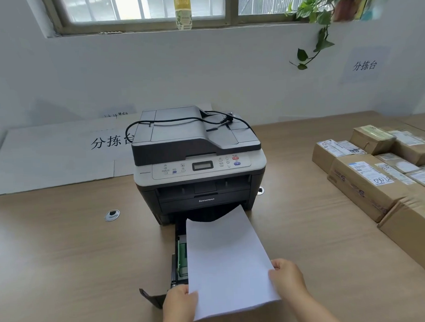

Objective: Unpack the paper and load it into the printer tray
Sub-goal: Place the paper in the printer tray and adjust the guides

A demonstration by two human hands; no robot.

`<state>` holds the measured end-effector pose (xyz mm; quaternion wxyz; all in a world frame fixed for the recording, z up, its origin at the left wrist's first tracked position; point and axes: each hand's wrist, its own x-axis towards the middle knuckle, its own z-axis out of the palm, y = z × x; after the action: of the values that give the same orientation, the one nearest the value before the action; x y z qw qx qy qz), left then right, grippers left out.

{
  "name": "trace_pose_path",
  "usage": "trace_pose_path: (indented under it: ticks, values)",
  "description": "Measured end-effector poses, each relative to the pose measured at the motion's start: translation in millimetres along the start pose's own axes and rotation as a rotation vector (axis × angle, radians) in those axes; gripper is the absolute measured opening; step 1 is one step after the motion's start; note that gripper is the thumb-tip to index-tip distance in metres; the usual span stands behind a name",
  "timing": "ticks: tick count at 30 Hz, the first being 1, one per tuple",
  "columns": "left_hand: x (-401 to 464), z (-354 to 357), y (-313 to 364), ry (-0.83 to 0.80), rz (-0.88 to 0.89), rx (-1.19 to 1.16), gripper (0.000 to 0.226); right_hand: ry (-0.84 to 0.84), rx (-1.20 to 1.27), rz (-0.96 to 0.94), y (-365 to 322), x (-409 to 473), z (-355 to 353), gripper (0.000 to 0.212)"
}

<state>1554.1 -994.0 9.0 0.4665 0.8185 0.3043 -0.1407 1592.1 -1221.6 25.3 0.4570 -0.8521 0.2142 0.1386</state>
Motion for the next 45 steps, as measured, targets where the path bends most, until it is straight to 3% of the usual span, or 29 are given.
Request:
trace_pose_path:
  ticks: [9,20,26,29,33,37,45]
  values:
    - [27.3,-8.5,12.8,0.034,-0.010,-0.178,0.025,-0.020,0.147,0.114,-14.4,24.5,16.6,0.030]
    - [59.8,-6.4,15.0,0.071,-0.081,-0.203,0.032,-0.068,0.201,0.121,-29.0,52.4,32.8,0.036]
    - [77.8,-2.1,23.2,0.086,-0.039,-0.151,0.018,-0.071,0.222,0.090,-34.4,71.1,40.7,0.028]
    - [90.3,5.3,25.0,0.108,-0.031,-0.113,0.032,-0.062,0.209,0.068,-33.6,82.6,47.2,0.028]
    - [98.7,12.9,28.7,0.145,-0.019,-0.026,0.035,-0.062,0.181,0.036,-32.1,94.4,56.6,0.033]
    - [103.1,19.1,31.0,0.197,0.042,0.020,0.016,-0.034,0.117,-0.015,-31.7,101.3,64.4,0.033]
    - [111.8,28.3,27.6,0.249,0.091,0.161,0.012,-0.017,-0.121,-0.140,-27.7,106.1,77.9,0.038]
